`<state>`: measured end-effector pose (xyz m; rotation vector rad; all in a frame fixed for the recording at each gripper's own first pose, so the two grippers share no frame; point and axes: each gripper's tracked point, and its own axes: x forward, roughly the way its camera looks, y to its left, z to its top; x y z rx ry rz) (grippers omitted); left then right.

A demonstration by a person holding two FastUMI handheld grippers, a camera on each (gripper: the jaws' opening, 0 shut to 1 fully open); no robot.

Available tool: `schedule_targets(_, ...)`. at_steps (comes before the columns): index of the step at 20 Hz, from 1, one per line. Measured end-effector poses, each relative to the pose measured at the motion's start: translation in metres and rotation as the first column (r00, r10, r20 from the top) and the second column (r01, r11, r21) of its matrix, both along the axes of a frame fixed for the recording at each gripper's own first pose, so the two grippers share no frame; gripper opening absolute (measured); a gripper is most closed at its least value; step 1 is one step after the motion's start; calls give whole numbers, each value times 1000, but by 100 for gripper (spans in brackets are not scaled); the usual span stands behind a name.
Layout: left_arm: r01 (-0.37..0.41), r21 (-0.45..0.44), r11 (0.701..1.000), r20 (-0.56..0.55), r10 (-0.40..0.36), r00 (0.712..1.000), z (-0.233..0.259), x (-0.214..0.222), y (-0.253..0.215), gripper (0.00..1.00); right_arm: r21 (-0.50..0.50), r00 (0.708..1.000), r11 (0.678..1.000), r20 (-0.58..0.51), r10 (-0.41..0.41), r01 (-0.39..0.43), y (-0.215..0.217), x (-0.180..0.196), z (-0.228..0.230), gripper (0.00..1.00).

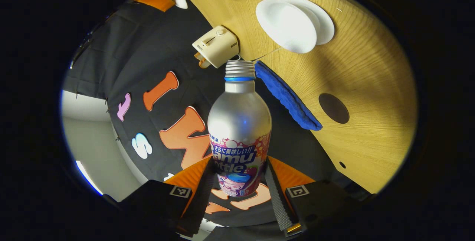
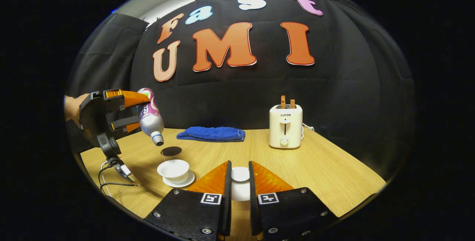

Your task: Open the teacup lid with one hand, grasp the water bottle and pour water into the teacup with the other hand; after pouring, place the water bottle on the coaster and then close the teacup lid.

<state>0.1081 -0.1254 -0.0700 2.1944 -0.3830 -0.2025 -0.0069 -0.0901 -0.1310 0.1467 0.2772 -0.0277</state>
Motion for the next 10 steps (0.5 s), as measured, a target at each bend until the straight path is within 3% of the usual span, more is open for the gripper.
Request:
schedule_targets(1,5,3,1000,-1,-5,1000,0,0,-2,82,2,1000,1000,0,3,-3,1,0,0,22)
schedule_targets(2,7,0,1000,-3,-7,1000,-2,0,-3,76,4,1000,1000,0,7,-7,3,0,1,22)
schedule_targets(8,35,-61,997,7,-35,999,0,-5,-4,78,29,999,999,-8,34,-34,15,0,-1,21)
schedule_targets(9,37,-81,996,12,-37,999,5,-4,-3,75,26,999,999,-7,36,-36,16,1,0,21)
schedule_targets(10,44,-103,994,21,-42,999,9,-5,-4,78,24,999,999,-5,36,-36,17,2,2,21)
